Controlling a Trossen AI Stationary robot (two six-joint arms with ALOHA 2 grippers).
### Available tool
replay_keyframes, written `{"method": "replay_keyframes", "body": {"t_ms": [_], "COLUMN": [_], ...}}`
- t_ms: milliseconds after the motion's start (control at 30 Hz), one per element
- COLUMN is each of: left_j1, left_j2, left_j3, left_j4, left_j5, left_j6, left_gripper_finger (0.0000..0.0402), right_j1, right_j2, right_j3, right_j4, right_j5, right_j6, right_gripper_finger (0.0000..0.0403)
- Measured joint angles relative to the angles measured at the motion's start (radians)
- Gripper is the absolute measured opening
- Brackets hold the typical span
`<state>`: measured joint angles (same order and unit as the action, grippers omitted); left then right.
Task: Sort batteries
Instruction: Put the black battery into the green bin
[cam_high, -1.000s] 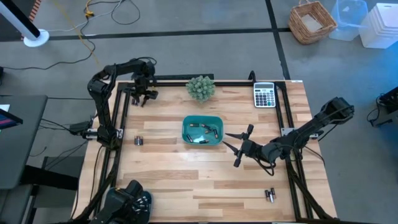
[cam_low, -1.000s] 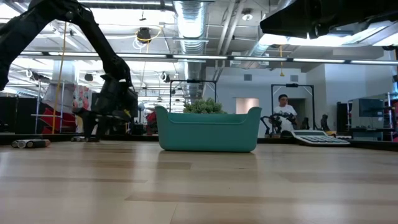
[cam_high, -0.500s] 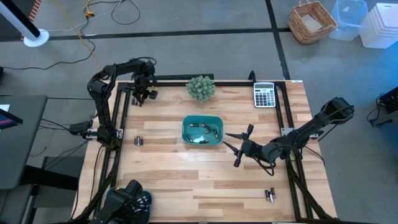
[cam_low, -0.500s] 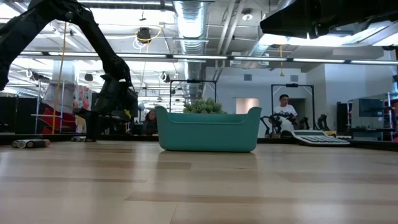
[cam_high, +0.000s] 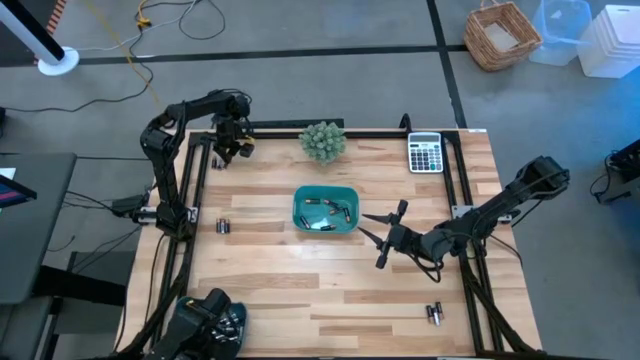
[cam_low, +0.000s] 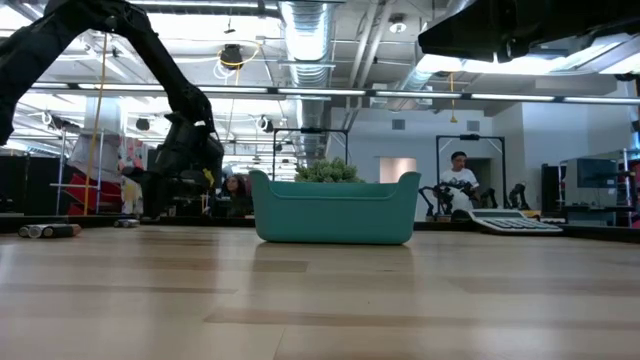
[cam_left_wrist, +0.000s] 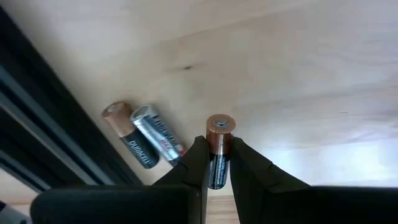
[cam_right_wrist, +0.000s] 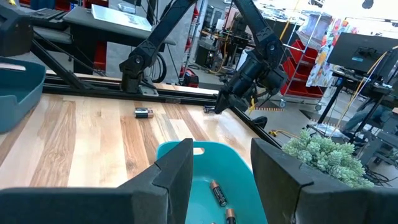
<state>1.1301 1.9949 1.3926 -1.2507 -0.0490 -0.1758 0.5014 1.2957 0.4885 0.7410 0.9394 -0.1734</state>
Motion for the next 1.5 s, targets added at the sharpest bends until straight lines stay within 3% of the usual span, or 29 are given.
{"method": "replay_keyframes", "body": {"t_ms": [400,767,1133,1500], "left_j1": [-0.055,-0.152,-0.419,-0.719], "left_j2": [-0.017,-0.211,-0.364,-0.378], "left_j3": [0.006,0.006,0.006,0.006], "left_j4": [-0.040,-0.025,0.086,0.271], "left_j5": [0.001,0.047,0.168,0.195], "left_j6": [0.031,0.065,0.064,0.085], "left_gripper_finger": [0.0040,0.0040,0.0039,0.0039], "right_j1": [0.000,0.000,0.000,0.011], "right_j2": [0.000,0.000,0.000,0.000], "right_j3": [0.000,0.000,0.008,0.026], "right_j4": [0.000,0.000,-0.001,-0.003], "right_j5": [0.000,0.000,0.001,0.001], "right_j6": [0.000,0.000,0.000,-0.003], "right_gripper_finger": [0.0177,0.0177,0.0177,0.0177]}}
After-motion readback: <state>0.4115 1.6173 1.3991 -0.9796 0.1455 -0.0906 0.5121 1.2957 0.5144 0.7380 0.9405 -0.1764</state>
